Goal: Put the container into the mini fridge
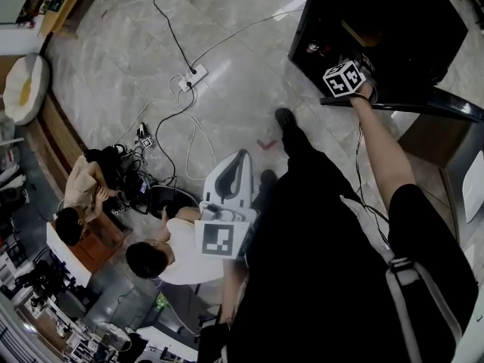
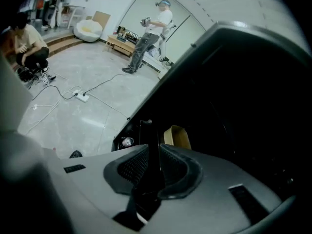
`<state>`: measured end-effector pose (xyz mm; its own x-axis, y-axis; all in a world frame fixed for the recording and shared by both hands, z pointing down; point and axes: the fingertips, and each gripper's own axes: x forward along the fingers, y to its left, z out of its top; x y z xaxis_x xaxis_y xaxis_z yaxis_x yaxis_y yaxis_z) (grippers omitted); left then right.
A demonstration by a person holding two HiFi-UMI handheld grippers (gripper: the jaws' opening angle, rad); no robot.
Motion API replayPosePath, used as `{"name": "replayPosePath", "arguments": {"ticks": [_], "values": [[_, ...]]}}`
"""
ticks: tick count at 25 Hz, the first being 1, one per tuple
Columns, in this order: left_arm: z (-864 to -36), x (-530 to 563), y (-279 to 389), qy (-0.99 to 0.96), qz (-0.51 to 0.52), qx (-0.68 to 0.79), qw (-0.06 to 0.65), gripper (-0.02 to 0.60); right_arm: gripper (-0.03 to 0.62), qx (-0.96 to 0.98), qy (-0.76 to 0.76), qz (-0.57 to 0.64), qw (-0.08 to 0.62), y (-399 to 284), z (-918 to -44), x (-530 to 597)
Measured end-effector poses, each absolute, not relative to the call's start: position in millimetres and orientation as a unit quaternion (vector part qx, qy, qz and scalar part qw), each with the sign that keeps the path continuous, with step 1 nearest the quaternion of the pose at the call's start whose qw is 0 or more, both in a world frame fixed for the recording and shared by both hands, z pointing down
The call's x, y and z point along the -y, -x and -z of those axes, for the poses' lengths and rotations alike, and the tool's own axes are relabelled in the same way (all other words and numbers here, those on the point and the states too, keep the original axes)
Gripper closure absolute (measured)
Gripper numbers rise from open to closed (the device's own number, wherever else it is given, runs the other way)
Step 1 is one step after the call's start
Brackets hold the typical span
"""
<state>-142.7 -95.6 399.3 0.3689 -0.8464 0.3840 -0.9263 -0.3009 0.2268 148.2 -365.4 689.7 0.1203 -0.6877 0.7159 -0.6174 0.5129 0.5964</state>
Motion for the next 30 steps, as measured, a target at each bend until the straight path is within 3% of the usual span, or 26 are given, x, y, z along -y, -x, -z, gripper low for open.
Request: {"name": "replayPosePath", "arguments": {"ticks": [10,14,30], "values": [[-391,-27,179,-0.815,-0.058,0.549,0.175,0.549,0.510,0.709,-0.531,0.013,0.463,-79,-624,249],[-392,-72,183,-0.832,-0.053,0.524,0.175,0.549,0.571,0.750,-0.535,-0.033,0.388,-50,-583,196],[-389,-141,123,-0.907,-0.056,0.391,0.148,0.549,0.576,0.855,-0.465,-0.223,0.059,-45,-462,37]]}}
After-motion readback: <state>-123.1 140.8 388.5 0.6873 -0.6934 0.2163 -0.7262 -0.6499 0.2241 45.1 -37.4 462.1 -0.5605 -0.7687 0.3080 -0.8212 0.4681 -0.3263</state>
